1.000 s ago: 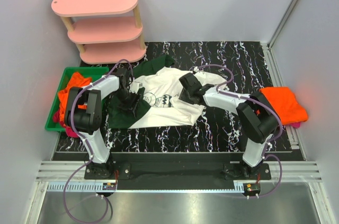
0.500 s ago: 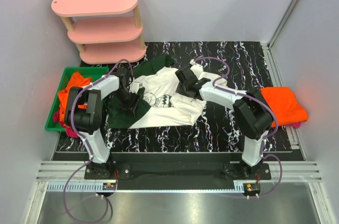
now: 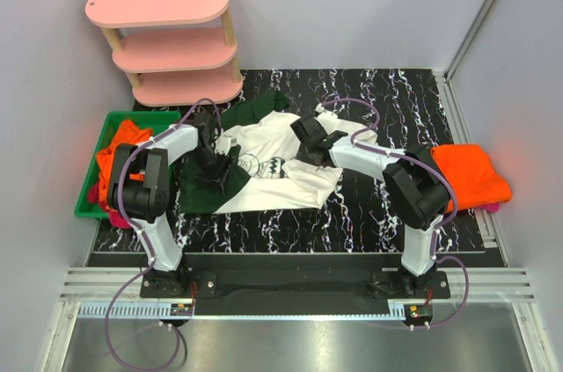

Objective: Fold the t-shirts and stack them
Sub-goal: Fold the flattened tshirt in 1/3 of the way

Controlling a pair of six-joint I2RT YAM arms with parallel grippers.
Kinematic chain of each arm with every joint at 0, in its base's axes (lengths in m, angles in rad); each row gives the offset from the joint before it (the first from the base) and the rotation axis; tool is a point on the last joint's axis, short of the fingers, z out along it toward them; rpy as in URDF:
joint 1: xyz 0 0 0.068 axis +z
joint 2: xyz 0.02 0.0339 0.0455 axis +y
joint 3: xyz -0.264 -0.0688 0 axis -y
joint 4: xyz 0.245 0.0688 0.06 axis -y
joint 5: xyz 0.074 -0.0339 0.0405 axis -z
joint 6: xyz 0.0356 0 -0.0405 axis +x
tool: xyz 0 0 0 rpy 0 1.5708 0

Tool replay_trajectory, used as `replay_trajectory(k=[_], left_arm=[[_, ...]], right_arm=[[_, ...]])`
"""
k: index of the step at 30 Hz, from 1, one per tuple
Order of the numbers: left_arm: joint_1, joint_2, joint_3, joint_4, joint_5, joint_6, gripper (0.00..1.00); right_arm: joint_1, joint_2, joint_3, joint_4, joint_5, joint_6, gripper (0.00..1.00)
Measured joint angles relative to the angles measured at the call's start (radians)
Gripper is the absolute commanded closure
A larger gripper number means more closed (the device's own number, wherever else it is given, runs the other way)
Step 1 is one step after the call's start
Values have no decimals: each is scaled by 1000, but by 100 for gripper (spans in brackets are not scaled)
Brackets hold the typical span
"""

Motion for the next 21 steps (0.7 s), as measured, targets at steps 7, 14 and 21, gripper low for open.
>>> replay_trajectory(k=[7,14,21], left_arm=[[0,0,0,0,0,1,46],[0,0,0,0,-2,4,47],[0,0,-2,0,-3,9,49]], right_arm=[[-7,8,-13,-20,5,-2,100],[-12,-2,-49,-47,57,-3,100],[-13,-192,-121,-249,196,3,100]])
